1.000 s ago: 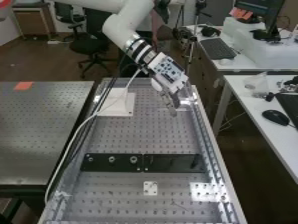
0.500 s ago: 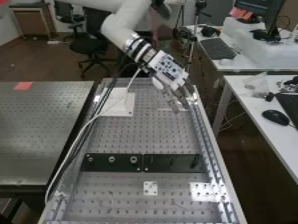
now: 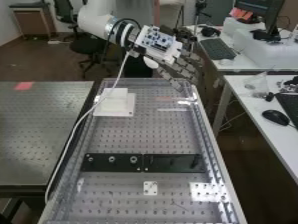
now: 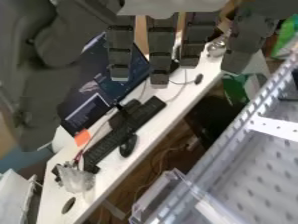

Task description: Grab the chopstick and place it in the clear container

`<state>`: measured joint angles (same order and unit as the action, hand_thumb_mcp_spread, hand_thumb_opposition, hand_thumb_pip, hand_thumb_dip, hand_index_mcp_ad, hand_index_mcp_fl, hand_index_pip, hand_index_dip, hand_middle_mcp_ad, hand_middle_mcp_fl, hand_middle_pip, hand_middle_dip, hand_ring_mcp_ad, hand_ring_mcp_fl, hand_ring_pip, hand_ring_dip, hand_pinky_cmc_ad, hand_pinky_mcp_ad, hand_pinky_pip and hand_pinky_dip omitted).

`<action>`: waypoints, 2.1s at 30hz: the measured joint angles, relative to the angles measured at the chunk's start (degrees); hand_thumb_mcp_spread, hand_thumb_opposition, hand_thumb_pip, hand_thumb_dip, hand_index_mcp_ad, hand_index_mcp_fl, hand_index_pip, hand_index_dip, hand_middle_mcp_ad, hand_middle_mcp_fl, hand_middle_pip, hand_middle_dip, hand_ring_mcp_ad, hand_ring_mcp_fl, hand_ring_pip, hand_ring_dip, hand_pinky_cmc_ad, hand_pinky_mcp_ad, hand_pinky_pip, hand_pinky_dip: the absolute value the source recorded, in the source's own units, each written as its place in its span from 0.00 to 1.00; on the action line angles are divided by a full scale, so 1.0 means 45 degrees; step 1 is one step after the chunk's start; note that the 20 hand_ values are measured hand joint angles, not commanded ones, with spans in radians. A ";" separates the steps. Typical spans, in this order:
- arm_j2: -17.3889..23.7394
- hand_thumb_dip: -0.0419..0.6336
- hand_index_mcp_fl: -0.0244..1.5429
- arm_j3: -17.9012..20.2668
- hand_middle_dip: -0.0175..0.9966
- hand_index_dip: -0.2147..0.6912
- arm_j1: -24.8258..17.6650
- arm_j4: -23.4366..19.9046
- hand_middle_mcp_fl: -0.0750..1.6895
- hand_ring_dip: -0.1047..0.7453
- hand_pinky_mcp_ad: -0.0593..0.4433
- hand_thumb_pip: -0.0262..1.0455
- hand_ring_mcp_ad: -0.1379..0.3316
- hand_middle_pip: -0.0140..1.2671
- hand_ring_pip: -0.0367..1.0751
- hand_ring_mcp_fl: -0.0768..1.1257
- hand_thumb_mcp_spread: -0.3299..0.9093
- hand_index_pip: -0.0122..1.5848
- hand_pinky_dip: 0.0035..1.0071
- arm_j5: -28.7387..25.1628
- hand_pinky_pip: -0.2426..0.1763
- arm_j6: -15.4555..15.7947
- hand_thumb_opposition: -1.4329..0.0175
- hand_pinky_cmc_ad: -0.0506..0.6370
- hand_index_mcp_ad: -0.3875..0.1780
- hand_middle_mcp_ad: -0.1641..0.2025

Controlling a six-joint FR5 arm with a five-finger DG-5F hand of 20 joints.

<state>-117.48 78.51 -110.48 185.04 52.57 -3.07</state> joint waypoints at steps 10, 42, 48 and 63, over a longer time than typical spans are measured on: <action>0.2190 0.22 0.21 0.1739 0.39 0.60 0.0600 -0.3205 0.20 0.42 0.71 0.47 0.51 0.09 0.12 0.07 0.51 0.04 0.20 0.1645 0.43 0.7007 0.52 0.61 0.40 0.60; 0.1023 0.21 0.22 -0.0647 0.38 0.54 0.1653 -0.3411 0.20 0.40 0.72 0.47 0.51 0.09 0.13 0.06 0.50 0.04 0.17 0.1758 0.43 1.0070 0.51 0.61 0.37 0.60; 0.0719 0.21 0.21 -0.1201 0.35 0.54 0.1586 -0.3295 0.18 0.39 0.72 0.47 0.51 0.10 0.13 0.07 0.50 0.04 0.17 0.1478 0.43 1.0020 0.51 0.61 0.37 0.60; 0.0363 0.21 0.19 -0.1722 0.35 0.54 0.1623 -0.3330 0.18 0.38 0.72 0.47 0.51 0.10 0.13 0.07 0.50 0.04 0.17 0.1593 0.43 1.0177 0.51 0.61 0.37 0.60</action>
<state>-115.85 70.76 -103.18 170.05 59.73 42.73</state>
